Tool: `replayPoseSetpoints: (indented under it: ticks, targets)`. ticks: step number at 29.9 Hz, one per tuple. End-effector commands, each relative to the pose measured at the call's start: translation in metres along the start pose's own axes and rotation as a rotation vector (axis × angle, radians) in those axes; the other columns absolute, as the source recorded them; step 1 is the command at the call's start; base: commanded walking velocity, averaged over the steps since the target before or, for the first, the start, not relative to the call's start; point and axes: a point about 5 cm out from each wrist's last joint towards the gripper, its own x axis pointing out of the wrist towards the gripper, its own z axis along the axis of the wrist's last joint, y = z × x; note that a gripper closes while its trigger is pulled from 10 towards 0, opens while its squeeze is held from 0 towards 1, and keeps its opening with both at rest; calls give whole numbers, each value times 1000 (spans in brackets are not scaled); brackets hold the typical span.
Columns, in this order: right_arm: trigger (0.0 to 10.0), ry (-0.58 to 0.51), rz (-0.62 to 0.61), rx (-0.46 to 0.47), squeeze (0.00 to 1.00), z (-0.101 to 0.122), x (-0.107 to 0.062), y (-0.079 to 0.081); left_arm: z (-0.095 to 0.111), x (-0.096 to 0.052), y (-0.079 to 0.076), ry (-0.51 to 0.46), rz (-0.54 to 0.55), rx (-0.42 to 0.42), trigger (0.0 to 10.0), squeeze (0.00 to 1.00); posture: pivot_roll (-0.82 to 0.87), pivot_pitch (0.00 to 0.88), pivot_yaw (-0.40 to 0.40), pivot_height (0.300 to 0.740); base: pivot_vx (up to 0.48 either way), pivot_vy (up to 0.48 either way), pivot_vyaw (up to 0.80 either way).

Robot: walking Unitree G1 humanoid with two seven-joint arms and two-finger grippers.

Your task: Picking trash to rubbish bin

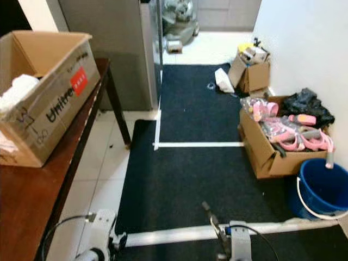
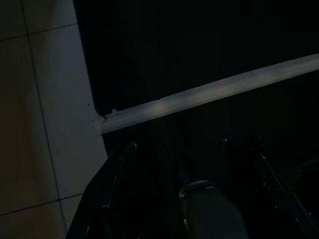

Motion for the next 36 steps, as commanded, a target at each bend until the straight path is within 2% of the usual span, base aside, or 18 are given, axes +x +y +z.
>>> replayPoseSetpoints:
  ticks: [1, 17, 28, 36]
  targets:
    - [10000, 27, -9, -4, 0, -8, -1, -3, -9, -3, -2, 28, 3, -22, 10000, 0, -42, 88, 2, 740, 0, -480, 0]
    - [10000, 24, -3, -8, 0, -8, -2, -3, -12, -4, -1, 35, -1, -17, 10000, 0, -41, 84, 2, 740, 0, -480, 0]
    - [10000, 23, -1, -8, 0, -8, -1, -3, -12, -3, 1, 45, 17, -36, 10000, 0, -42, 89, 2, 740, 0, 0, 0]
    - [10000, 22, 0, -6, 0, -7, -1, -2, -13, -4, 3, 56, 29, -41, 10000, 0, -40, 93, 0, 740, 0, 420, 0]
